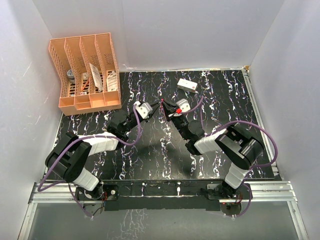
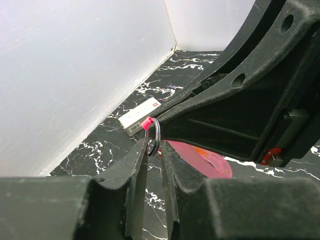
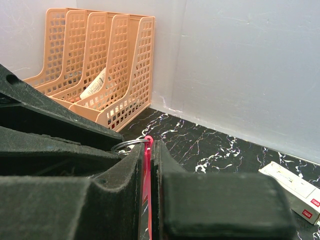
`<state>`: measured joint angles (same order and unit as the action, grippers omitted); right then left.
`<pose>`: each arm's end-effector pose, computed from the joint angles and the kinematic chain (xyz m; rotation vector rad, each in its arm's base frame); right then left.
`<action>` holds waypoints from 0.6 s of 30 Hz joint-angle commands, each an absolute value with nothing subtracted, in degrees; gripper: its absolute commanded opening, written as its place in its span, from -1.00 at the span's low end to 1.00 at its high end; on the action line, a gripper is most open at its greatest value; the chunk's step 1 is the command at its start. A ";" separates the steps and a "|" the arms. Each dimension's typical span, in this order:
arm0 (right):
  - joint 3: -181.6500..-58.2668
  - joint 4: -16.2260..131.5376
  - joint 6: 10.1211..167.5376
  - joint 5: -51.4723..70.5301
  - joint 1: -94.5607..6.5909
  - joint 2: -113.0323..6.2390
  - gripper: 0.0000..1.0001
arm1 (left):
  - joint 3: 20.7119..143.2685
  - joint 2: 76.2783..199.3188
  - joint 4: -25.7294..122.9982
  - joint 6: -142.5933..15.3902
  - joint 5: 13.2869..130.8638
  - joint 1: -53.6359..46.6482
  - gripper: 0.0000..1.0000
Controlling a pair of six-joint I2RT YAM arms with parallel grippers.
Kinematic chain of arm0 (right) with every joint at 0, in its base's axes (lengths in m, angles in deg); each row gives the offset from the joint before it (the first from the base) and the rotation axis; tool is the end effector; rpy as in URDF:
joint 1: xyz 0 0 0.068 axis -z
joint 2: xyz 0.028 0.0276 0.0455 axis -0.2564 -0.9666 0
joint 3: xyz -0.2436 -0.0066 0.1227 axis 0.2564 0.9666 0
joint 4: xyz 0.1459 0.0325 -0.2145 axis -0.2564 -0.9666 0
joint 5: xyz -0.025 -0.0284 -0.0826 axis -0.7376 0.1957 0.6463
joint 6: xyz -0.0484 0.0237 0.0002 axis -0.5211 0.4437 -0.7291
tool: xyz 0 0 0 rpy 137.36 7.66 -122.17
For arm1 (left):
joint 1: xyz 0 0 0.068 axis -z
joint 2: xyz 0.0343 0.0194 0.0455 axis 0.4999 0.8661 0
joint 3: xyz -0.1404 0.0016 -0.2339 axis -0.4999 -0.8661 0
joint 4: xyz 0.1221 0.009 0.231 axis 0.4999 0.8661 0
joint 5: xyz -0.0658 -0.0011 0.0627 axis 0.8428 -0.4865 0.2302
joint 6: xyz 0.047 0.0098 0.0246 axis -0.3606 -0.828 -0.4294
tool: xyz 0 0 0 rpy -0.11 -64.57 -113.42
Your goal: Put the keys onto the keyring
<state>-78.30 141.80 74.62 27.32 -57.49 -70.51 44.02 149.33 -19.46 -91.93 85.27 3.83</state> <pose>0.2404 0.2128 0.2164 -0.3838 1.1897 0.4247 0.2456 -0.1801 0.2506 0.8336 1.0020 -0.4918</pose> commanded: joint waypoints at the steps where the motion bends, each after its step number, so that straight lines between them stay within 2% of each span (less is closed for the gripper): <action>1: -79.14 162.35 74.63 27.15 -57.27 -69.00 -1.00 | 46.19 149.52 -22.75 -92.41 85.92 3.67 -0.72; 10: -79.19 162.38 74.64 26.95 -57.29 -69.06 -1.00 | 46.92 149.86 -22.15 -92.52 85.06 3.69 -1.00; 18: -79.40 162.33 74.63 26.84 -57.23 -68.93 -1.00 | 48.32 149.76 -21.03 -91.71 83.96 3.68 -1.00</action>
